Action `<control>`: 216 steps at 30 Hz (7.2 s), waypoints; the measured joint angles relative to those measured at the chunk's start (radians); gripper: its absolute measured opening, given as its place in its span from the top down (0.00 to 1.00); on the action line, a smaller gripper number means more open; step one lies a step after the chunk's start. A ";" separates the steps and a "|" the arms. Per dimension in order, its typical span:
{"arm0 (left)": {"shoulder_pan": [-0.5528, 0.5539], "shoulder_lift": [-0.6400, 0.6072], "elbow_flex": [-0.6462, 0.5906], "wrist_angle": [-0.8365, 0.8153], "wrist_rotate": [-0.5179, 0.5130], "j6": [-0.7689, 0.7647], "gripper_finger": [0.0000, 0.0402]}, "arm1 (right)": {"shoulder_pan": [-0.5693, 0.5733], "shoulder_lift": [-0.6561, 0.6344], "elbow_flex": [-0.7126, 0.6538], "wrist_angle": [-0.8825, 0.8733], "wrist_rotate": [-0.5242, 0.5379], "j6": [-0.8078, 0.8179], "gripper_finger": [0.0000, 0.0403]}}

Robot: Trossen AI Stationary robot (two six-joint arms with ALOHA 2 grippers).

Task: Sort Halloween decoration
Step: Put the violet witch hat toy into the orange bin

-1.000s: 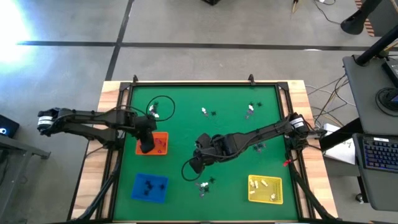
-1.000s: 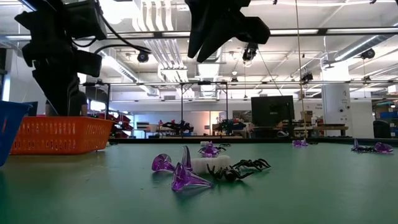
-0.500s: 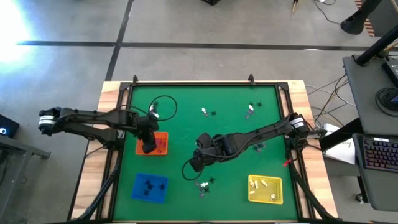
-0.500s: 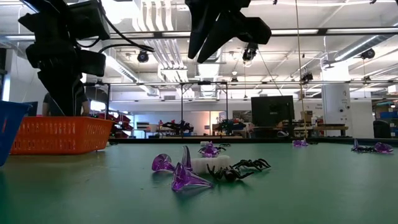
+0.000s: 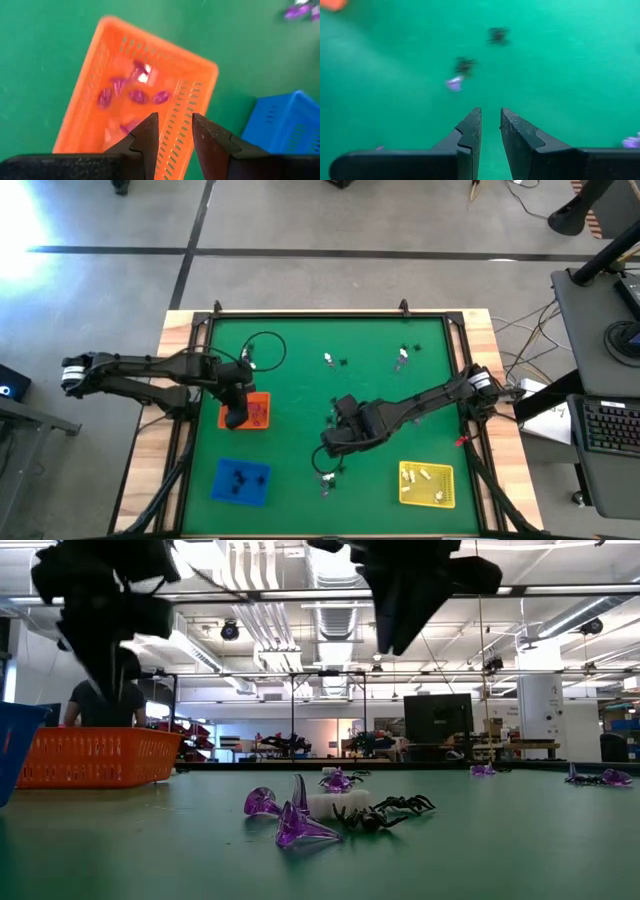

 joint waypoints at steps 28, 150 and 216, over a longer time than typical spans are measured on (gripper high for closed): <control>0.000 -0.006 0.235 -0.191 -0.535 0.036 0.76 | -0.204 -0.056 0.000 -0.037 0.146 -0.356 0.84; 0.000 -0.006 0.283 -0.242 -0.552 -0.080 0.76 | -0.285 -0.529 -1.098 0.316 -0.198 0.297 0.81; 0.000 -0.137 0.283 -0.237 -0.500 -0.027 0.76 | -0.287 -0.047 -0.309 0.859 -0.197 -0.372 0.98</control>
